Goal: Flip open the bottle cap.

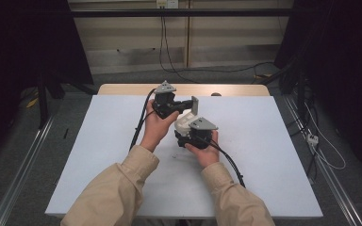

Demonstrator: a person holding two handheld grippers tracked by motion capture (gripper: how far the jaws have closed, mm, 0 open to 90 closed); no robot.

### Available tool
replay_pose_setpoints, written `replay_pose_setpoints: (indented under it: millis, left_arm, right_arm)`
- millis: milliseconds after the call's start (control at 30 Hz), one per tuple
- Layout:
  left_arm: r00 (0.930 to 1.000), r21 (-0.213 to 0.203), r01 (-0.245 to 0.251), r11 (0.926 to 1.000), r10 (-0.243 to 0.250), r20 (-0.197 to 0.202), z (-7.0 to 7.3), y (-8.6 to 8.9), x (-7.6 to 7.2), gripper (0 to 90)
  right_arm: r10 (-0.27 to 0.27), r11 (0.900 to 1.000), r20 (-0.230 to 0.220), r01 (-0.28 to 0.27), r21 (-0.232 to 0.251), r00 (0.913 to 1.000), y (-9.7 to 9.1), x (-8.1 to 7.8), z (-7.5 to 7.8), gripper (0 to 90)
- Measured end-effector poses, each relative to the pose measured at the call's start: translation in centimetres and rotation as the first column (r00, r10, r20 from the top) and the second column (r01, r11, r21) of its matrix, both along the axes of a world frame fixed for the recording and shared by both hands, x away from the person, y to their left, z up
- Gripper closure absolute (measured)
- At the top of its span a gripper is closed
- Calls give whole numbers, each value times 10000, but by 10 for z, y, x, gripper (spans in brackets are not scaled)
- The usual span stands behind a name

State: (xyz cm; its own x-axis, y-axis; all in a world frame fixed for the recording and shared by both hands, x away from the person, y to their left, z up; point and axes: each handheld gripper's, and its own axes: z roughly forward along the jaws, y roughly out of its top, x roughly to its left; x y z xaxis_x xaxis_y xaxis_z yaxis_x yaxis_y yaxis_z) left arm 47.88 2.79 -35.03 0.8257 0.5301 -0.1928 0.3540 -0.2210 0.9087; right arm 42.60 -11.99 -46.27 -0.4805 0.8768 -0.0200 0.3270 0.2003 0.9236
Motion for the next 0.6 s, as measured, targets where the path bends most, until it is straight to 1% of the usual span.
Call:
replay_pose_setpoints:
  millis: [300,600]
  left_arm:
    - [10000,93,59,9999,-60,45,2,-3,2,900]
    - [9999,23,109,9999,-109,-4,1,-6,5,900]
  right_arm:
    - [-2,10000,7,2,-12,10000,0,0,0,189]
    - [-2,10000,-3,2,-10,10000,0,0,0,189]
